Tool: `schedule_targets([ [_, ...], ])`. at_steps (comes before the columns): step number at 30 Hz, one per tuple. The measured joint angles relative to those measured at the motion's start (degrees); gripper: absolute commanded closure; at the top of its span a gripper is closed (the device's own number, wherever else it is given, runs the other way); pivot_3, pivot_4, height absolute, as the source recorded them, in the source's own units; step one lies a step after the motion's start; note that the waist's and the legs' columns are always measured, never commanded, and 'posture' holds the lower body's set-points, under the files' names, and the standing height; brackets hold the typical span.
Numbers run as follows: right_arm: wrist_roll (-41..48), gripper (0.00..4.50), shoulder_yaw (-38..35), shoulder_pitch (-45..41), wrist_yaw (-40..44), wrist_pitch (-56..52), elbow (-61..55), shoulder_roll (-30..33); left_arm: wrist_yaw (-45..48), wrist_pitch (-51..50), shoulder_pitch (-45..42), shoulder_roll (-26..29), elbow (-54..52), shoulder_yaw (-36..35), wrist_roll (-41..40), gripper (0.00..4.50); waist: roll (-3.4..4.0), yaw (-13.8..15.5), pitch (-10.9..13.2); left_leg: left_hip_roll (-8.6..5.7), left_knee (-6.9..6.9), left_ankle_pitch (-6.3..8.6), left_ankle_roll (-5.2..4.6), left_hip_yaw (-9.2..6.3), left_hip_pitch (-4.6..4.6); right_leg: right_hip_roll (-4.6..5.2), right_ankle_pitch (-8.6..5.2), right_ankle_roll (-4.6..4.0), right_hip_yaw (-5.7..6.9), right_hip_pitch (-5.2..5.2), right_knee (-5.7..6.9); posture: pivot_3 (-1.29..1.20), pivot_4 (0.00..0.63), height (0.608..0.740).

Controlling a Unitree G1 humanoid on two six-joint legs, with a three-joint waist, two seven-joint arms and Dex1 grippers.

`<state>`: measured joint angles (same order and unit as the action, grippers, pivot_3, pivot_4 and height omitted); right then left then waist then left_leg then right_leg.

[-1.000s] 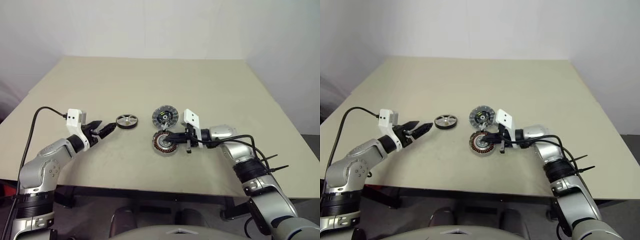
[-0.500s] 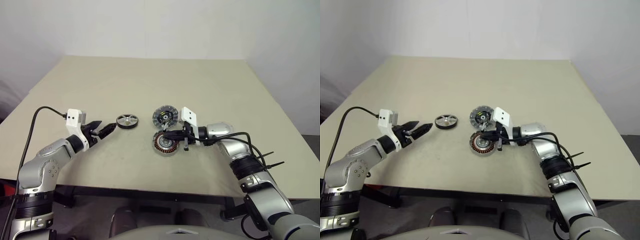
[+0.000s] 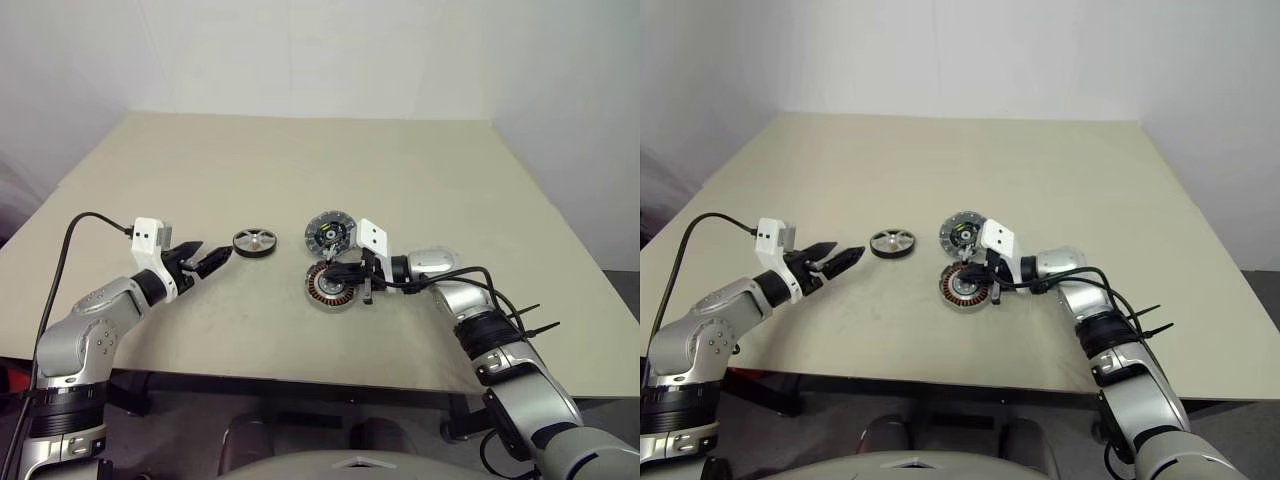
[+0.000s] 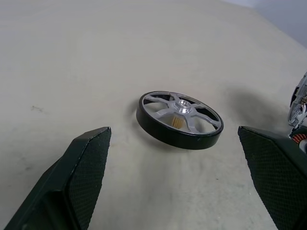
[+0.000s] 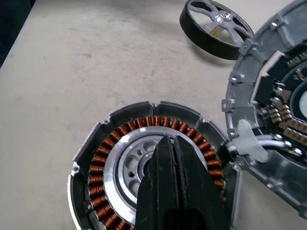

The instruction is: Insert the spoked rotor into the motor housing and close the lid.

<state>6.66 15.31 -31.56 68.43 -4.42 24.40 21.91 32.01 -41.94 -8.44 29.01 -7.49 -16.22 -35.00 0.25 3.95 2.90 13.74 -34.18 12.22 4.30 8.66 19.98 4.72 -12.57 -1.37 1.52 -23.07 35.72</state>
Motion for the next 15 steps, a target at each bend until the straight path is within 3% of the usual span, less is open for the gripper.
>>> schedule_targets([
  [9, 1.08, 4.45, -0.6, -0.51, 0.32, -2.36, -3.79, 0.16, 0.03, 0.35, -0.07, -0.02, 0.0, 0.35, 0.17, 0.0, 0.0, -0.01, 0.0, 0.03, 0.02, 0.0, 0.0, 0.0, -0.01, -0.05, 0.0, 0.0, -0.01, -0.01, -0.01, 0.0, 0.0, 0.74],
  [15, -0.2, 4.45, 0.07, 0.05, -0.29, 0.29, 1.79, 0.01, 0.06, 0.51, -0.04, 0.0, -0.02, 0.34, 0.24, 0.0, 0.0, -0.02, 0.0, 0.01, 0.02, 0.01, 0.0, 0.01, 0.0, -0.04, 0.0, 0.0, -0.03, 0.01, -0.01, 0.0, 0.0, 0.74],
])
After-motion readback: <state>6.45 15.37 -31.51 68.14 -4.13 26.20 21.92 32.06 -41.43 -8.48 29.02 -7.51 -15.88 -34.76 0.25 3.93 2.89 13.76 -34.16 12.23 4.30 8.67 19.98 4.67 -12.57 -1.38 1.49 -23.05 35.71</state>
